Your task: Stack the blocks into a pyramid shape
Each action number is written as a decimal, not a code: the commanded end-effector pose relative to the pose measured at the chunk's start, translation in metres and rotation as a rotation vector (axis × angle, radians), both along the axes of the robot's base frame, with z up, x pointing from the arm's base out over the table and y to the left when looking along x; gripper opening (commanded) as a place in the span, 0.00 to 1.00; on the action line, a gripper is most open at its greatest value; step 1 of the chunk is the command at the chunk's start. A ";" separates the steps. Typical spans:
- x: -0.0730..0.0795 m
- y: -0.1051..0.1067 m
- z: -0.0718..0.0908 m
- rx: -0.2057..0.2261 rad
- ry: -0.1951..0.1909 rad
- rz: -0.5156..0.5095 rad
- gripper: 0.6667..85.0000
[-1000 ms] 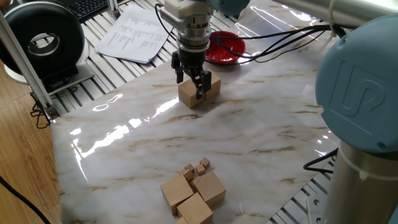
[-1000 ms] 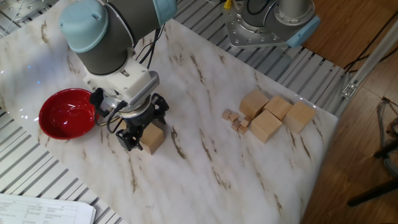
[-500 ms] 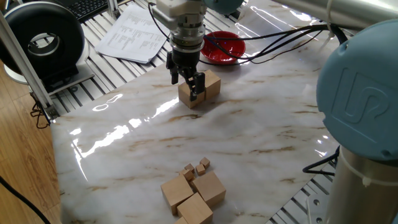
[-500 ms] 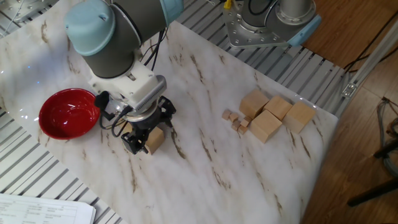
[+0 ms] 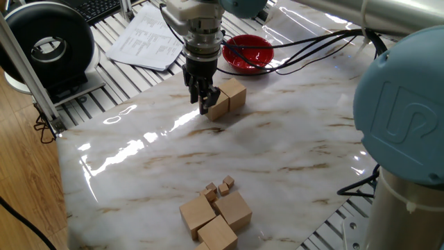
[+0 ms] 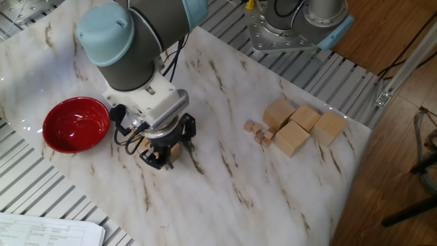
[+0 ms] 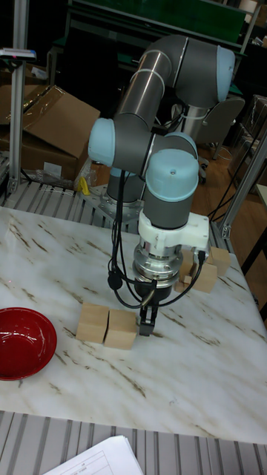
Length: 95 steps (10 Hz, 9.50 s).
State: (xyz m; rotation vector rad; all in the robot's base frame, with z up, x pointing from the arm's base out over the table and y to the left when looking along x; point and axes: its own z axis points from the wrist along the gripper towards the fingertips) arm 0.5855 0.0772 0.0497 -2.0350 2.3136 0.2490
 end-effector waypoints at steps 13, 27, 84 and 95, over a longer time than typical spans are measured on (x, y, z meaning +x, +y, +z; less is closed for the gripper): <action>-0.003 -0.012 -0.005 -0.018 0.000 -0.020 0.54; -0.079 0.009 0.045 -0.043 0.073 -0.324 0.58; -0.246 0.143 -0.005 0.086 0.017 -0.037 1.00; -0.238 0.111 0.017 -0.011 0.067 -0.022 0.94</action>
